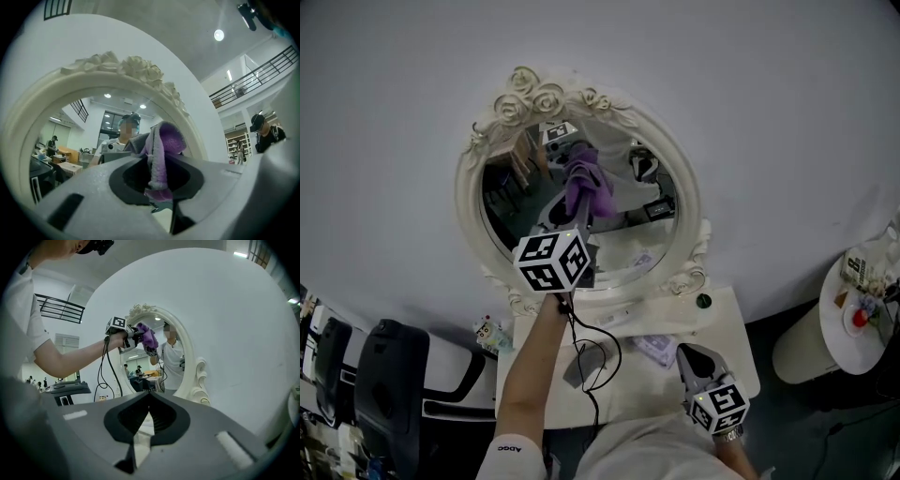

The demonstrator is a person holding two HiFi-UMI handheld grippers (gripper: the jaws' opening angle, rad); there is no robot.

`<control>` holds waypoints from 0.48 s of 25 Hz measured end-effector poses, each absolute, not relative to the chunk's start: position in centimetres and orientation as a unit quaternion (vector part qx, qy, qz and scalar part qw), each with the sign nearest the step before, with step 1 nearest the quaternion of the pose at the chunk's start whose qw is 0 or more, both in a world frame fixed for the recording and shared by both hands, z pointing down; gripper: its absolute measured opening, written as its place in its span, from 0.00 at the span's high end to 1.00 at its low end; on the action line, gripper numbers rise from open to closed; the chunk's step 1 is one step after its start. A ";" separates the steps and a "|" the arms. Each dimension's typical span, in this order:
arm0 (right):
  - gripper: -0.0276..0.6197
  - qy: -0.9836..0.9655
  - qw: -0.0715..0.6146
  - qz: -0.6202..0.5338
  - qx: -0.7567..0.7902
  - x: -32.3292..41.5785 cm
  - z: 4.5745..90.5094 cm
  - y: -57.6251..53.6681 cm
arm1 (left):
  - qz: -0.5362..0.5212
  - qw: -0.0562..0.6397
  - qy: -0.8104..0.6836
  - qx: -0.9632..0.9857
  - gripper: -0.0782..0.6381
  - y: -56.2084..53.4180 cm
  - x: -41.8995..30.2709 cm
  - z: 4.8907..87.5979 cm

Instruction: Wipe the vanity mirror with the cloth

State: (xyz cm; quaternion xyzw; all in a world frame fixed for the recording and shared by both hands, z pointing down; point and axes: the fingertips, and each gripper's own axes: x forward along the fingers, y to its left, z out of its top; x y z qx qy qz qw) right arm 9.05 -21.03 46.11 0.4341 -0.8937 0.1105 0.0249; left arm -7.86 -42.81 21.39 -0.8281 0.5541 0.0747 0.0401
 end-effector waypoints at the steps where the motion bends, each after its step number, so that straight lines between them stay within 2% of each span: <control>1: 0.95 -0.896 0.026 0.112 0.430 8.5 46.2 -21.1 | 0.073 0.043 0.562 -0.823 0.79 -42.7 -9.5 21.4; 12: 0.95 -0.918 0.045 0.126 0.374 3.8 47.2 -21.6 | 0.067 0.029 0.635 -0.769 0.79 -41.0 -22.1 22.8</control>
